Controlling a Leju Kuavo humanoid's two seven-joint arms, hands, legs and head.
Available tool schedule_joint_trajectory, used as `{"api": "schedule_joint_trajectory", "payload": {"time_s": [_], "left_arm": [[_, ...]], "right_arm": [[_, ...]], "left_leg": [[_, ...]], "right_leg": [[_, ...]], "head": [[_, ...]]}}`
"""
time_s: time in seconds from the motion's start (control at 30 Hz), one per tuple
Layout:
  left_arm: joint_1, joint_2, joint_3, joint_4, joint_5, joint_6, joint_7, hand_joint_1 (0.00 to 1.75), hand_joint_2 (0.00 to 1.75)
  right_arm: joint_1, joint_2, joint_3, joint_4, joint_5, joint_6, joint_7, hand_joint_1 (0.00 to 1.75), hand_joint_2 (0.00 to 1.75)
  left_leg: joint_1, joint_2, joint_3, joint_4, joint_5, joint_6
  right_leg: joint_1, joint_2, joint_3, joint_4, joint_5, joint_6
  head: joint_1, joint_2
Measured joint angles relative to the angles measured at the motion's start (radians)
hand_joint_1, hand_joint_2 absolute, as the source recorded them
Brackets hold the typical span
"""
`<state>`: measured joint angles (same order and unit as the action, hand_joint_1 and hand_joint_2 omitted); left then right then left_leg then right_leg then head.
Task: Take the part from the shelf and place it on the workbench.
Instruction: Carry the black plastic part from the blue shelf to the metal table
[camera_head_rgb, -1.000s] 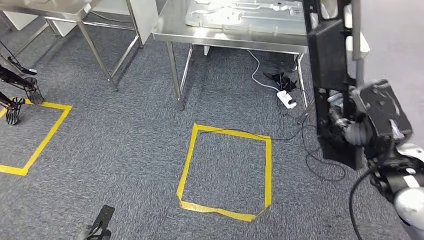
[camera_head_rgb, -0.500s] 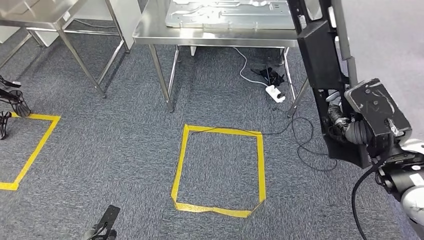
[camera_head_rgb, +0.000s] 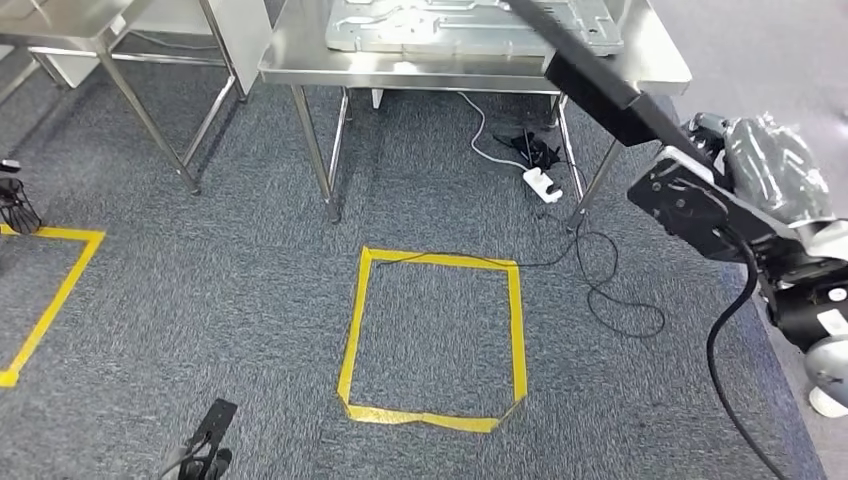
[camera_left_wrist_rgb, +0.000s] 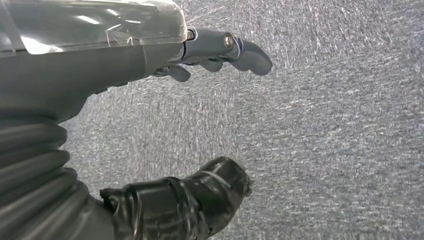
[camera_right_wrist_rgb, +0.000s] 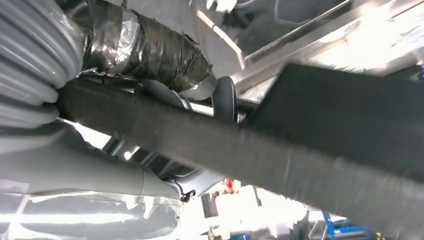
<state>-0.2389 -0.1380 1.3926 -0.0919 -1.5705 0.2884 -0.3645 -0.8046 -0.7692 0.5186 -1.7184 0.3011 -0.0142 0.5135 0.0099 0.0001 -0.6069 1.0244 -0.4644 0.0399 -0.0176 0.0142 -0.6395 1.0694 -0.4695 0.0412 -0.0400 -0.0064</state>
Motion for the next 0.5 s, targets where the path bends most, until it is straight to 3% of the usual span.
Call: {"api": "schedule_joint_trajectory", "payload": {"time_s": [0.1,0.13,0.17,0.27,0.3,0.37,0.43,0.5], "left_arm": [[-0.004,0.000,-0.007,0.000,0.000,0.000,0.001,0.00,1.75],[-0.004,0.000,-0.010,0.000,0.000,0.000,0.002,0.00,1.75],[-0.004,0.000,-0.013,0.000,0.000,0.000,0.002,0.00,1.75],[-0.005,0.000,-0.018,0.000,0.000,0.000,0.002,0.00,1.75],[-0.006,0.000,-0.019,0.000,0.000,0.000,0.002,0.00,1.75],[-0.007,0.000,-0.022,0.000,0.000,-0.001,0.004,0.00,1.75],[-0.007,0.000,-0.026,0.000,0.000,-0.003,0.008,0.00,1.75],[-0.008,0.000,-0.030,0.000,0.000,-0.006,0.010,0.00,1.75]], "right_arm": [[-0.017,-0.010,0.024,0.008,0.008,0.012,0.000,1.75,1.75],[-0.019,-0.012,0.033,0.011,0.010,0.022,0.000,1.75,1.75],[-0.023,-0.013,0.041,0.015,0.014,0.037,0.000,1.75,1.75],[-0.046,-0.016,0.068,0.027,0.022,0.097,0.000,1.75,1.75],[-0.055,-0.017,0.076,0.032,0.021,0.120,0.000,1.75,1.75],[-0.073,-0.018,0.092,0.044,0.016,0.179,0.000,1.75,1.75],[-0.092,-0.018,0.111,0.065,0.019,0.243,0.000,1.75,1.75],[-0.107,-0.018,0.129,0.089,0.031,0.281,0.000,1.75,1.75]], "left_leg": [[0.002,0.001,0.004,-0.003,0.000,0.010],[0.002,0.002,0.004,-0.002,-0.002,0.011],[0.002,0.002,0.005,-0.001,-0.004,0.011],[0.002,0.002,0.011,0.004,-0.013,0.006],[0.000,0.002,0.012,0.005,-0.016,0.003],[-0.003,0.002,0.010,0.006,-0.019,-0.005],[-0.004,0.003,0.011,0.002,-0.019,-0.015],[-0.004,0.003,0.008,0.008,-0.029,-0.026]], "right_leg": [[-0.002,-0.004,-0.090,0.178,-0.073,0.009],[-0.003,-0.005,-0.113,0.217,-0.078,0.010],[-0.003,-0.005,-0.120,0.221,-0.065,0.011],[-0.004,-0.011,-0.059,0.072,0.031,0.006],[-0.001,-0.013,-0.033,0.021,0.047,0.003],[0.006,-0.015,-0.008,-0.030,0.050,-0.003],[0.010,-0.013,-0.003,-0.041,0.044,-0.011],[0.004,-0.013,0.004,-0.048,0.045,-0.022]], "head": [[0.004,0.000],[0.004,0.000],[0.004,0.000],[0.004,0.000],[0.004,0.000],[0.003,0.000],[0.003,0.000],[0.001,0.000]]}}
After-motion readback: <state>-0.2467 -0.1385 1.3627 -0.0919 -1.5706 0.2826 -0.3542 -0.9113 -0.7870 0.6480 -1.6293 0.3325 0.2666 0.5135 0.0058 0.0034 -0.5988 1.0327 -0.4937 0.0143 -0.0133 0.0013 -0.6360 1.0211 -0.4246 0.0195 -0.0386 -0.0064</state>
